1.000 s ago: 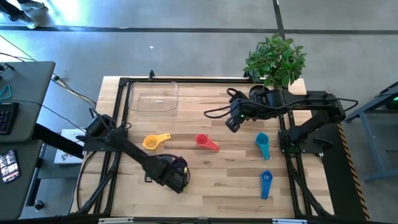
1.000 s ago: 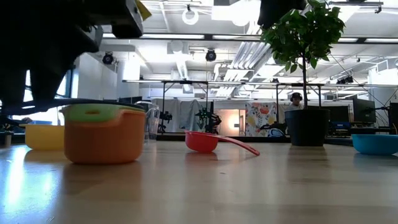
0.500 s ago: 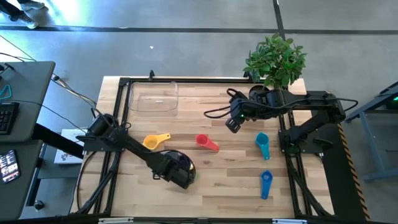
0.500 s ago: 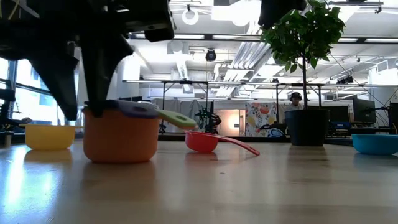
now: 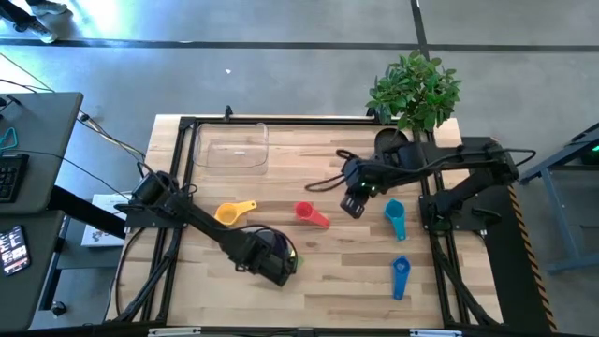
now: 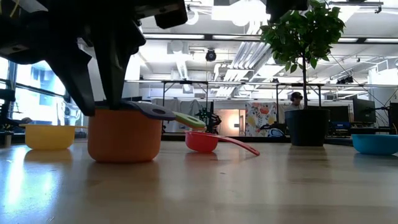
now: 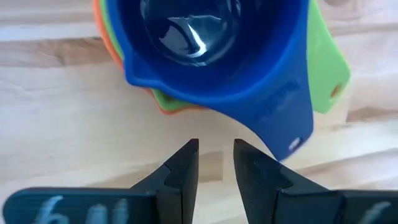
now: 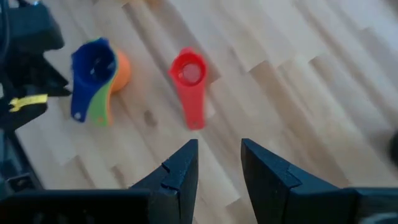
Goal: Nest measuring cups in basket
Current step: Stack the violet measuring cup on top of the green measuring cup
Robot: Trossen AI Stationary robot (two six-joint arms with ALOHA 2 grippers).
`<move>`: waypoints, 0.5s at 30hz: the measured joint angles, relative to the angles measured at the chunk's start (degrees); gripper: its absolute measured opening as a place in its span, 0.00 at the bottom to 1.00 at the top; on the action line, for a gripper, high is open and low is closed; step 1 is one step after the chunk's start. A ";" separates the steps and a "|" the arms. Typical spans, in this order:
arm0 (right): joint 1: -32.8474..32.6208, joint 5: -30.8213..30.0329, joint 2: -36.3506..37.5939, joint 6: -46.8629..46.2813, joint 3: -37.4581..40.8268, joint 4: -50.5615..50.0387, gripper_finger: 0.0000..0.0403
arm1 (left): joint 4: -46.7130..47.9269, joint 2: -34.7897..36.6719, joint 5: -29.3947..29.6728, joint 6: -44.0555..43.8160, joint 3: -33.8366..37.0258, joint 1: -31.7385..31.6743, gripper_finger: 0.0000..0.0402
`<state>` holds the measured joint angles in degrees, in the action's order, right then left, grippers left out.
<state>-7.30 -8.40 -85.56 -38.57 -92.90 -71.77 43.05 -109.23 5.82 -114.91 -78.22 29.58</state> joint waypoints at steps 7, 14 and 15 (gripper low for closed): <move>-4.64 1.92 -6.32 0.02 0.00 3.17 0.28 | -0.13 0.00 1.41 -0.30 0.00 0.12 0.22; -6.42 8.38 -10.36 1.46 0.00 10.04 0.28 | -1.39 0.00 6.99 0.18 0.00 1.03 0.22; -6.42 8.99 -10.70 1.54 0.00 11.00 0.28 | -1.31 0.00 7.60 0.20 0.00 1.34 0.22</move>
<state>-13.72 0.59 -96.26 -37.03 -92.90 -60.78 41.74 -109.23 13.43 -114.72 -78.22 30.92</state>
